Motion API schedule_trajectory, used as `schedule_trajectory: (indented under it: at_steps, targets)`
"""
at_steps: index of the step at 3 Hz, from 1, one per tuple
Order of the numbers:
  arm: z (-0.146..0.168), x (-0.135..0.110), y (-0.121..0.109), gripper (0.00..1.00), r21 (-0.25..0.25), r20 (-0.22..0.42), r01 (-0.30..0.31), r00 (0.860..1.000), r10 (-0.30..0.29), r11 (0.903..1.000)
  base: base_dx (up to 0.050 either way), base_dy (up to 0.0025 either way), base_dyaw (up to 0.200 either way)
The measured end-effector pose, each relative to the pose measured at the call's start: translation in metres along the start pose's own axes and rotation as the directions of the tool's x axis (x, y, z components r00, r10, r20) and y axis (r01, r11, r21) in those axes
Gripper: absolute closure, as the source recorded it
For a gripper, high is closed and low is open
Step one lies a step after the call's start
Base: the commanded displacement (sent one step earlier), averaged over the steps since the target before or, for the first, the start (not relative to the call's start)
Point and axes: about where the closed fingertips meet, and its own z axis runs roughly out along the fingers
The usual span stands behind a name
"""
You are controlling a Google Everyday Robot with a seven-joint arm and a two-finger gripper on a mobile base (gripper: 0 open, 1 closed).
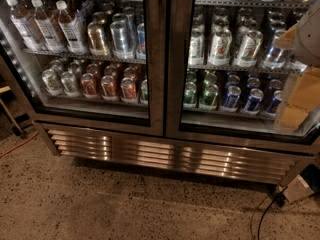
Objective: Open left fridge door
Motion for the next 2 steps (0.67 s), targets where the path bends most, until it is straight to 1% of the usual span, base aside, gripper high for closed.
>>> schedule_trajectory:
  at_steps: [1,2]
  targets:
    - [0.0000,0.0000,0.0000,0.00,0.000,0.000,0.000,1.000,0.000,1.0000,0.000,0.00000,0.000]
    - [0.0015,0.0018,-0.0055,0.00,-0.001,-0.052,-0.029,0.998,0.029,0.9996,0.000,0.00000,0.000]
